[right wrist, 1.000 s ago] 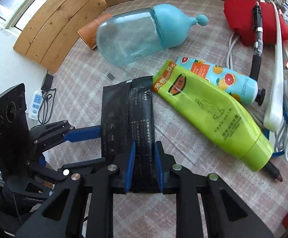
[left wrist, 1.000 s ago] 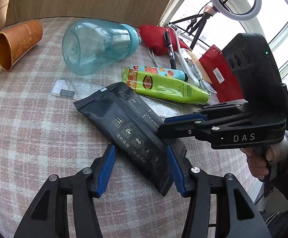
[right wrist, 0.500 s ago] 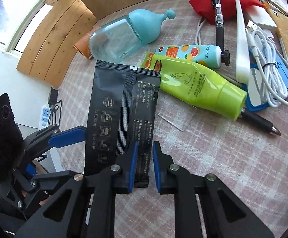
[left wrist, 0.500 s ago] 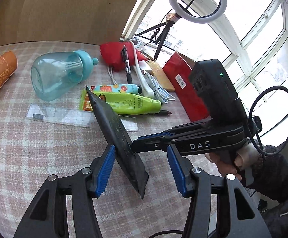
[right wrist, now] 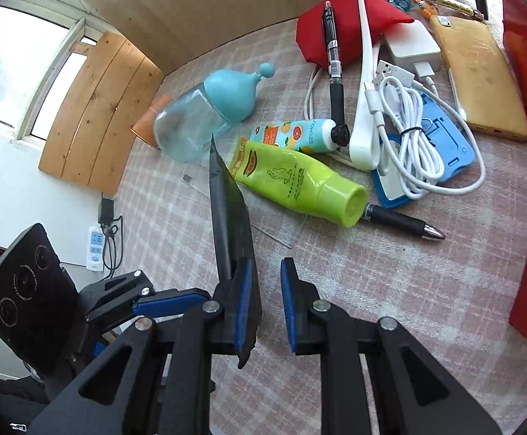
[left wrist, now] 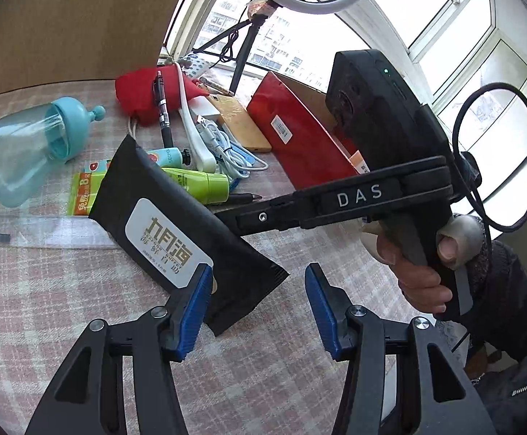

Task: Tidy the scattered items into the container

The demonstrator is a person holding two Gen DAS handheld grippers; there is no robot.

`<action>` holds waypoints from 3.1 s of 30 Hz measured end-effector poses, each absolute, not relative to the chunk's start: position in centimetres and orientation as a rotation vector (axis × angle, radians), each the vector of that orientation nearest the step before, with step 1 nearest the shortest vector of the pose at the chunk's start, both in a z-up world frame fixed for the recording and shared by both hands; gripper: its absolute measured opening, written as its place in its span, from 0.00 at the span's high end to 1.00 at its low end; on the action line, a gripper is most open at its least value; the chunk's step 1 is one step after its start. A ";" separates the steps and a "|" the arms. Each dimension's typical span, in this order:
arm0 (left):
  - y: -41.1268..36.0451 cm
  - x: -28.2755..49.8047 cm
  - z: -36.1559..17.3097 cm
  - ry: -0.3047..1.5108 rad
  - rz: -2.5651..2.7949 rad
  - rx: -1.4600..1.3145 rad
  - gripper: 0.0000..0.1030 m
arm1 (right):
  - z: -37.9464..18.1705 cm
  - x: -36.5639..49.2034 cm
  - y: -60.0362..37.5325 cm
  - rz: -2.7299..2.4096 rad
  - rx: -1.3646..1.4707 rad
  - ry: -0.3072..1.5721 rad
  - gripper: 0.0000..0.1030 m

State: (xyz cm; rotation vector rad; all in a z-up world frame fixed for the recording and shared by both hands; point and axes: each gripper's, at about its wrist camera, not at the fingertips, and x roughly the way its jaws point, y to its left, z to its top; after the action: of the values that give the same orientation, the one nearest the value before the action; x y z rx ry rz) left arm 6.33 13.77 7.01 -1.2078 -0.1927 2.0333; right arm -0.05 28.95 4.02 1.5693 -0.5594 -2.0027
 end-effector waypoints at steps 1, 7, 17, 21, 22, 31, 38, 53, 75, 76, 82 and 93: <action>14.0 6.2 6.9 -0.184 2.030 -1.210 0.52 | 4.4 -0.3 29.1 -1.990 1.547 -0.584 0.81; 13.6 5.8 5.5 -0.180 2.025 -1.253 0.52 | 4.6 -1.1 27.6 -1.955 1.564 -0.511 0.74; 8.9 5.1 3.0 -0.284 2.125 -1.373 0.52 | 3.5 -2.4 24.8 -2.018 1.646 -0.138 0.74; 8.3 5.1 2.3 -0.320 2.123 -1.390 0.52 | 2.5 -3.3 23.4 -1.963 1.662 -0.060 0.73; 8.5 5.1 2.2 -0.325 2.118 -1.391 0.52 | 2.2 -3.5 23.0 -1.953 1.667 -0.034 0.71; 9.3 5.2 1.5 -0.324 2.109 -1.398 0.52 | 2.0 -2.8 21.5 -1.842 1.684 0.047 0.60; 8.6 4.8 1.6 -0.344 2.105 -1.395 0.52 | 3.2 -2.5 22.1 -1.758 1.640 0.002 0.60; 6.9 2.9 1.9 -0.368 2.143 -1.397 0.52 | 3.2 -1.5 22.5 -1.794 1.611 -0.110 0.91; 9.3 5.1 2.0 -0.102 2.156 -1.421 0.55 | 1.0 -5.2 22.5 -1.884 1.609 -0.114 0.70; 9.3 5.1 2.0 -0.105 2.158 -1.419 0.55 | 1.1 -5.2 22.3 -1.884 1.600 -0.102 0.70; 9.1 5.3 2.1 -0.111 2.167 -1.412 0.55 | 1.3 -3.9 22.6 -1.838 1.593 -0.072 0.73; 9.0 5.3 3.3 -0.108 2.137 -1.370 0.53 | 4.1 -1.4 23.8 -1.908 1.503 -0.062 0.93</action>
State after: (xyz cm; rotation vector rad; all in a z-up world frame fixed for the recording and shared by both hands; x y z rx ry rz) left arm 5.30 8.97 3.27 -1.3697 -0.1081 2.1367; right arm -1.39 23.83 4.06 1.5027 -0.0623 -1.9079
